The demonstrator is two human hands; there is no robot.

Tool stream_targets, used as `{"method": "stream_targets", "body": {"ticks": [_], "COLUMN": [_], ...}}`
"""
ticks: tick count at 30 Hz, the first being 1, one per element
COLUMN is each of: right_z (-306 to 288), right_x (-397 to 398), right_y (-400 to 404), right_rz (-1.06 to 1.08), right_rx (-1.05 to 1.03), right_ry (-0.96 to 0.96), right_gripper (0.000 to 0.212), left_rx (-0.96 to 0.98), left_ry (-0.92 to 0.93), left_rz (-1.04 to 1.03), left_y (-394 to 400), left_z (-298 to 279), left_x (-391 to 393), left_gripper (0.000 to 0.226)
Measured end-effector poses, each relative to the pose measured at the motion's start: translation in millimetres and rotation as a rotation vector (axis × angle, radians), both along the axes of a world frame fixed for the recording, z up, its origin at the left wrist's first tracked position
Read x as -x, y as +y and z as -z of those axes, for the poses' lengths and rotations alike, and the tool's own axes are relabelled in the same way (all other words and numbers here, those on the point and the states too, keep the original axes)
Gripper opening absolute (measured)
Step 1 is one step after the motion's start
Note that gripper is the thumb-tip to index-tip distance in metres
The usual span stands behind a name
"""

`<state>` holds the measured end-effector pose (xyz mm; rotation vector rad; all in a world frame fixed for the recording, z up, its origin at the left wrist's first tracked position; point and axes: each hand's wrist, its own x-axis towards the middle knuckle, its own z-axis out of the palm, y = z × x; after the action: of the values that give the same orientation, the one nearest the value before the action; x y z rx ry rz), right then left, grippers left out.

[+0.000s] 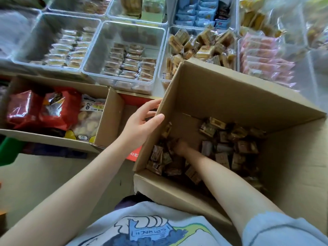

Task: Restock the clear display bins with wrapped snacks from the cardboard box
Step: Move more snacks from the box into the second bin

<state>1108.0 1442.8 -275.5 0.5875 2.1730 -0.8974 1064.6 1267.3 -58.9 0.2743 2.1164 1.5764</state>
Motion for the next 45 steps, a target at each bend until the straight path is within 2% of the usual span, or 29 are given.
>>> {"method": "stream_targets", "body": {"ticks": [5,9,11,13,16,18,20,22,25,29,34,36,39,42,45], "right_z": [-8,-63,-114,-168,-235,-269,-293,-305,-308,-297,-246,-220,-196,-183,-176], "right_x": [3,16,27,36,49,56,68,85,118,166,241,256,268,284,310], "right_y": [15,50,70,85,92,83,67,46,9,-34,-86,-98,-106,-94,-74], "right_rz": [0.167,0.302,0.264,0.226,0.105,0.037,0.024,0.087,0.174,0.312,0.355,0.43,0.509,0.542,0.534], "right_rx": [0.12,0.409,0.541,0.808,1.168,1.237,1.155,0.967,0.711,0.563,0.099,0.057,0.048,-0.032,-0.142], "right_ry": [-0.062,0.097,0.095,0.064,0.104,0.17,0.265,0.36,0.441,0.438,0.415,0.379,0.307,0.348,0.388], "right_gripper": [0.038,0.039,0.031,0.043,0.057,0.055,0.053,0.051,0.035,0.034,0.03,0.033,0.036,0.034,0.031], "left_rx": [0.003,-0.015,-0.036,-0.044,0.071,0.176,0.25,0.283,0.281,0.289,0.335,0.358,0.421,0.511,0.696], "left_ry": [0.005,-0.001,-0.021,-0.055,-0.036,-0.017,0.014,0.062,0.134,0.138,0.151,0.195,0.255,0.343,0.476], "left_rz": [0.023,0.036,0.047,0.075,0.122,0.105,0.101,0.099,0.096,0.115,0.07,0.084,0.128,0.17,0.287], "left_y": [-1,-1,-1,-5,-14,-22,-32,-43,-61,-95,-156,-168,-168,-156,-144], "left_z": [0,0,-1,-1,0,-1,-1,-3,-3,4,24,29,42,55,76], "left_x": [0,2,2,5,27,50,74,98,132,173,253,276,306,329,343], "left_gripper": [0.049,0.045,0.043,0.043,0.049,0.039,0.032,0.031,0.028,0.027,0.026,0.024,0.034,0.049,0.066]}}
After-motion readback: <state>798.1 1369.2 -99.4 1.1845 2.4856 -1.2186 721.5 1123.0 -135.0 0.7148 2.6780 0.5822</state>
